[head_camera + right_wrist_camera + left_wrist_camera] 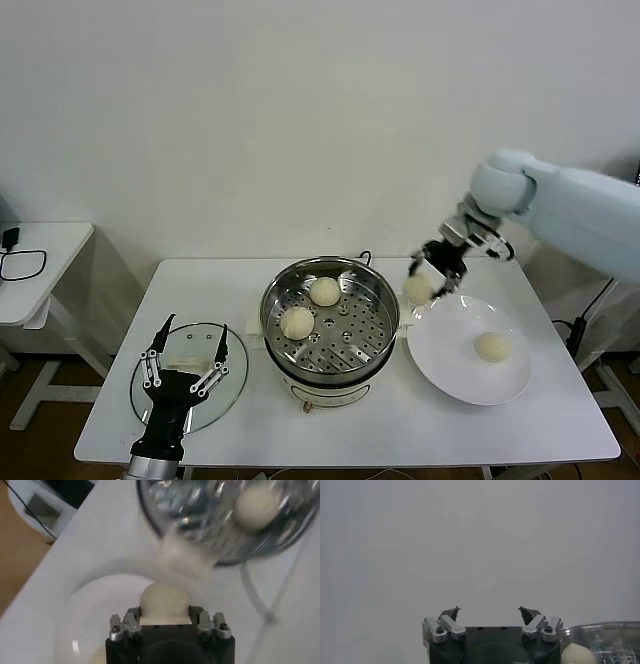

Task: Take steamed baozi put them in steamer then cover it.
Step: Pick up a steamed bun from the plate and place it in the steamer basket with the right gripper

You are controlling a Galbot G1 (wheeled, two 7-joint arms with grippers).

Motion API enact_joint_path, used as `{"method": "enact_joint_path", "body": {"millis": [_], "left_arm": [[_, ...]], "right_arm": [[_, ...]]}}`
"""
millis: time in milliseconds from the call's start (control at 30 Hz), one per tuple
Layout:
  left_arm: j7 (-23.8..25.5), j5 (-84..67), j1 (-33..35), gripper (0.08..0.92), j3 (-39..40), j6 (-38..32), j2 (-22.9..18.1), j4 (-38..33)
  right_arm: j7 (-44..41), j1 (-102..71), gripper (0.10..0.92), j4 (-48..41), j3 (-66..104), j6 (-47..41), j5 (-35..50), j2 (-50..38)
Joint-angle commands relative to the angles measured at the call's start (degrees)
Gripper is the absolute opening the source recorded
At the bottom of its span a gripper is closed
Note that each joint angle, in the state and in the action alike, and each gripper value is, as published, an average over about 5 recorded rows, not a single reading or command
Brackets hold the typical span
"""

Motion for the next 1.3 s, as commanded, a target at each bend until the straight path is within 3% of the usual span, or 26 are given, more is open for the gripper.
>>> {"method": "enact_joint_path", "body": {"millis": [33,500,933,1300], "left_arm": [[-0.04,-0.10,0.15,0.823,0.04,-0.06,0.08,-0.30],[-0.04,-0.12,0.19,0.823,-0.22,-0.24,-0.26,-0.05],[-0.08,-0.25,-0.21,0.823,-0.27,-0.39,-0.41,0.53],[-0.20,-0.82,-0.29,0.823,-0.41,-0.69,-0.47,0.83]], "right_arm": [[0.78,11.74,0.662,7.68,-3.74,12.27,0.37,10.91],[2.74,-0.93,0.662,12.74,-1.50,24.29,-16.77,15.97],[3.43,-8.91,0.662,10.89,1.15,29.95,-25.21,18.33],[2.48,-11.43,0.667,10.34,1.50,29.23,-27.57,19.28]]}}
